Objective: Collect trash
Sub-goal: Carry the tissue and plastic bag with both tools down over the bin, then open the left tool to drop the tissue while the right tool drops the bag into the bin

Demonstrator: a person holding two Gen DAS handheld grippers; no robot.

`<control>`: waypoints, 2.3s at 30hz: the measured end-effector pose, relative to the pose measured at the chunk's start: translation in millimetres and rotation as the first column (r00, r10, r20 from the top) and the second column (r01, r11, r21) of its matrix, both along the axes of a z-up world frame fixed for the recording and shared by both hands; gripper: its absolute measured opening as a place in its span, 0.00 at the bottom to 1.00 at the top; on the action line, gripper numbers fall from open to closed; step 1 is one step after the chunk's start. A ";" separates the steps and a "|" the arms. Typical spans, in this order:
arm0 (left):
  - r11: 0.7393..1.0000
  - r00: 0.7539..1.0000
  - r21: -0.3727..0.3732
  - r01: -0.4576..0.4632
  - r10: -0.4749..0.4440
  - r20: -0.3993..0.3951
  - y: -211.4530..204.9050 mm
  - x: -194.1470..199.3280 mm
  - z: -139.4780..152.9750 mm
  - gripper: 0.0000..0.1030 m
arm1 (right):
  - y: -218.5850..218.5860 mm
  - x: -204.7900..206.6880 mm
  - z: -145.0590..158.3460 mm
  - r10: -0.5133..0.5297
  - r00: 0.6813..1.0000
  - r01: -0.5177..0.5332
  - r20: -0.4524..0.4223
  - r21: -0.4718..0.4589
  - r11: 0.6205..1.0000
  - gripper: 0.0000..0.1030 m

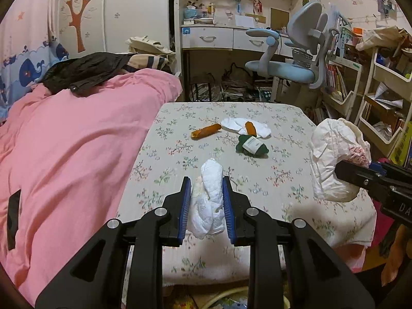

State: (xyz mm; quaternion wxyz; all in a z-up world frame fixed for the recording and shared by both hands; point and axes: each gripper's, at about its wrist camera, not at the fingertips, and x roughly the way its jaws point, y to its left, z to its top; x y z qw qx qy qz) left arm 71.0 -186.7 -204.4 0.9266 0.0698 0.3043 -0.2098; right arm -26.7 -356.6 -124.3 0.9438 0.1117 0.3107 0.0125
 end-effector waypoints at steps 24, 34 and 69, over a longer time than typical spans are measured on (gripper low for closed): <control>1.000 1.000 0.020 -0.003 0.003 -0.003 19.1 -49.2 -10.5 0.22 | 22.9 -40.9 -22.4 0.018 0.999 -0.016 -0.041 0.031 0.999 0.35; 0.999 1.000 0.036 0.012 -0.011 -0.012 20.6 -70.7 -16.6 0.22 | 35.4 -55.7 -32.2 0.046 0.996 -0.043 -0.075 0.042 0.998 0.37; 0.997 0.996 0.061 0.044 -0.039 -0.080 27.2 -119.7 -40.3 0.22 | 72.0 -78.5 -65.1 0.132 0.966 -0.122 -0.223 0.059 0.991 0.37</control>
